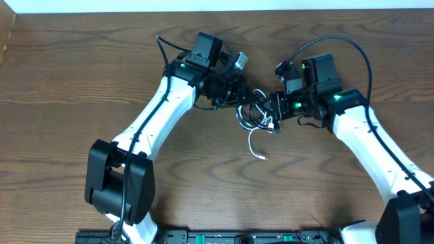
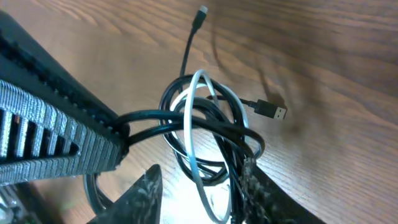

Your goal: Untangle cables

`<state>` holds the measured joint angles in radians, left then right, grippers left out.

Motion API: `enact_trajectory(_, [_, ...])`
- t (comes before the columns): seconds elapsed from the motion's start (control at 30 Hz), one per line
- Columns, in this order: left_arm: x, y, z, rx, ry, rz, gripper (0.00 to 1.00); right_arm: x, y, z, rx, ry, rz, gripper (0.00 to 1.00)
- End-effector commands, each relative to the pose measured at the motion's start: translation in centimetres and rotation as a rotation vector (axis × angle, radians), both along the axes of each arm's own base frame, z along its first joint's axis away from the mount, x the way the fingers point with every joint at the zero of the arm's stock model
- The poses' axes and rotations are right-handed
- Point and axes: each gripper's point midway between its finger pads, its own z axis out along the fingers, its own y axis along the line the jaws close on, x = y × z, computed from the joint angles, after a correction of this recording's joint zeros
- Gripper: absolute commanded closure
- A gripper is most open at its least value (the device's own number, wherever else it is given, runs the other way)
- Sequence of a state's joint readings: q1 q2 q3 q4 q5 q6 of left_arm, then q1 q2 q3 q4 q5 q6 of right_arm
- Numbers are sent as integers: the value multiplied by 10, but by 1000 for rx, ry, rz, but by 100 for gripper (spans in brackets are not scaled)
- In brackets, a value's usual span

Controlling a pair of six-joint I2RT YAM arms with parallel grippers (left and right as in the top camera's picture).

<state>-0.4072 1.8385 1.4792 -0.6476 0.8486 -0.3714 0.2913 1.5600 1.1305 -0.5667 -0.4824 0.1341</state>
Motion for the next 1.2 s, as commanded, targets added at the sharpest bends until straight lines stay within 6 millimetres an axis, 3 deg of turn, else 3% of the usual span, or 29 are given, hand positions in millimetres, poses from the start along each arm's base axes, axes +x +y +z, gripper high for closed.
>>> enact_trajectory(0.0, [1, 1, -1, 3, 36, 34, 92, 11, -6, -17, -106, 5, -64, 70])
enact_trajectory(0.07, [1, 1, -1, 3, 37, 34, 93, 11, -4, -24, -116, 16, -60, 76])
enact_trajectory(0.1, [1, 1, -1, 3, 37, 34, 93, 12, -4, -28, -118, 23, -59, 82])
enact_trajectory(0.13, [1, 1, -1, 4, 37, 34, 93, 12, -4, -31, -121, 29, -59, 95])
enact_trajectory(0.17, [1, 2, -1, 5, 38, 34, 92, 13, -5, -35, -131, 34, -64, 99])
enact_trajectory(0.3, [7, 19, -20, 138, 61, 126, 93, 18, -10, -26, -114, 30, -109, 99])
enact_trajectory(0.43, [13, 52, -44, 351, 37, 218, 93, 25, -24, 21, -38, -31, -214, 99])
enact_trajectory(0.53, [17, 69, -53, 452, 18, 259, 92, 23, -49, 61, 27, -64, -335, 99])
enact_trajectory(0.7, [18, 82, -58, 523, 5, 284, 93, 8, -88, 96, 95, -68, -490, 99])
enact_trajectory(0.87, [19, 94, -61, 592, -15, 295, 92, -3, -120, 117, 145, -83, -587, 99])
enact_trajectory(0.97, [19, 94, -61, 592, -18, 289, 93, -6, -139, 111, 122, -60, -647, 99])
enact_trajectory(1.07, [15, 81, -58, 533, -45, 194, 93, -5, -139, 100, 95, -34, -625, 99])
enact_trajectory(1.17, [9, 58, -46, 387, -77, 67, 93, -3, -120, 86, 86, -9, -504, 83])
